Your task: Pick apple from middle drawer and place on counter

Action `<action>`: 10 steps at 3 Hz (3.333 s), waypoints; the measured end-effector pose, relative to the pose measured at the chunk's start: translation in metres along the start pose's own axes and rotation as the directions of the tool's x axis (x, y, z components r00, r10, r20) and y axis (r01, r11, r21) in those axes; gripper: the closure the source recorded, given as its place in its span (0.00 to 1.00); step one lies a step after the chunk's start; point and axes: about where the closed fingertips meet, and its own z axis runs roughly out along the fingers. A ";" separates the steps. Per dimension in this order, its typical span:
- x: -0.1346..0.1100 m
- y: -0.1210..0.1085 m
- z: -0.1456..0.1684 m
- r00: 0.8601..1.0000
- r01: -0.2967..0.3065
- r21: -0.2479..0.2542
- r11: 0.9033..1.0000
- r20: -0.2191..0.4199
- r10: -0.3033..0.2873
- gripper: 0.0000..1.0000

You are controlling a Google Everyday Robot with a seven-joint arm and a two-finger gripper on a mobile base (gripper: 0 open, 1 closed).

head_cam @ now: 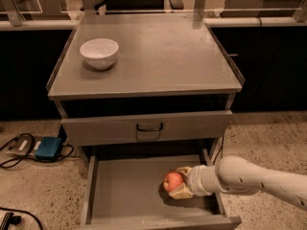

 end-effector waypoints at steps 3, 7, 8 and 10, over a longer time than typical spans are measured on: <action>-0.100 -0.027 -0.183 0.985 0.140 0.104 0.985 0.090 -0.149 1.00; -0.196 -0.079 -0.276 0.951 0.260 0.124 0.958 0.138 -0.276 1.00; -0.233 -0.115 -0.300 0.937 0.289 0.140 0.947 0.159 -0.310 1.00; -0.314 -0.186 -0.294 0.924 0.306 0.134 0.943 0.195 -0.328 1.00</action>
Offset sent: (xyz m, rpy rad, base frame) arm -0.0137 -0.0542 0.2229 0.0264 -0.2180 0.0681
